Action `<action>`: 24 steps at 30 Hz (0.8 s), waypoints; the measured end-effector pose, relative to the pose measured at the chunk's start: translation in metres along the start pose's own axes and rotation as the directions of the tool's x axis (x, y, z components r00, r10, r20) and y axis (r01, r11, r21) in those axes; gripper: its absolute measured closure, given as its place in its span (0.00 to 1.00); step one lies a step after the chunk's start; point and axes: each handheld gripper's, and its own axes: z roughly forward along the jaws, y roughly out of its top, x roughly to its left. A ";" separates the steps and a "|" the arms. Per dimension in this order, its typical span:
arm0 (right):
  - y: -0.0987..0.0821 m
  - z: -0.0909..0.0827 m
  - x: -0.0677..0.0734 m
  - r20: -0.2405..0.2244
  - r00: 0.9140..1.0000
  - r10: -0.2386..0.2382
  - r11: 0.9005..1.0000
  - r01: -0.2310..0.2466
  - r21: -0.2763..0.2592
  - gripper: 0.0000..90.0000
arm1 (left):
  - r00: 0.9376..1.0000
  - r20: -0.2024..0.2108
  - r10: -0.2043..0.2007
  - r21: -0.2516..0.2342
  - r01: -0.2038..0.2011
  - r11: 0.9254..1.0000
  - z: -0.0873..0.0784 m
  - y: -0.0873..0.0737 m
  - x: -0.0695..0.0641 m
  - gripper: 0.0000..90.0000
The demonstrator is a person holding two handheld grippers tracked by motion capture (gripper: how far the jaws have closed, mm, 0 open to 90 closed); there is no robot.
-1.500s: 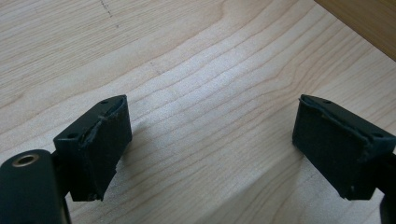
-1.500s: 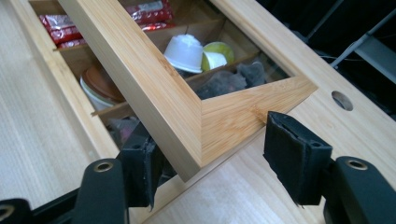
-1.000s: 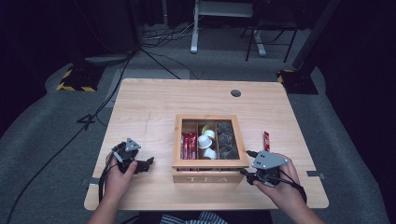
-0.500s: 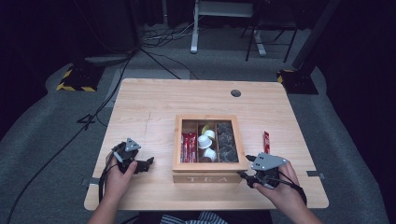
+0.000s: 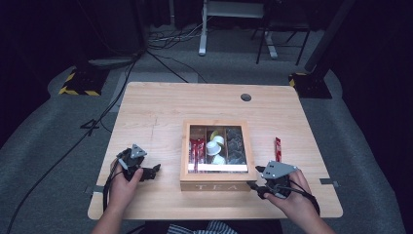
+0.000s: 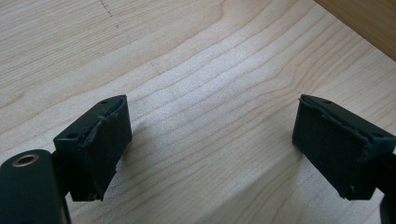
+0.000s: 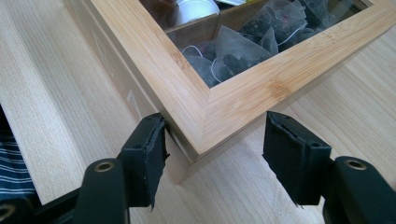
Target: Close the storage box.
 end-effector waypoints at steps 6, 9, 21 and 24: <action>-0.001 0.002 0.000 -0.015 1.000 0.013 1.000 -0.013 0.015 0.44 | 1.000 0.000 0.000 -0.003 0.000 1.000 0.000 0.000 0.000 0.13; -0.001 0.002 0.000 -0.020 1.000 0.018 1.000 -0.018 0.009 0.42 | 1.000 0.000 0.000 -0.003 0.000 1.000 0.000 0.000 0.000 0.13; 0.002 -0.018 -0.018 -0.053 0.993 0.106 0.989 -0.111 -0.095 0.35 | 1.000 0.003 0.012 0.000 -0.012 1.000 -0.001 -0.001 0.001 0.13; 0.001 -0.025 -0.031 -0.039 0.991 0.127 0.984 -0.130 -0.123 0.34 | 1.000 0.014 0.018 0.004 -0.018 1.000 -0.003 -0.003 0.001 0.13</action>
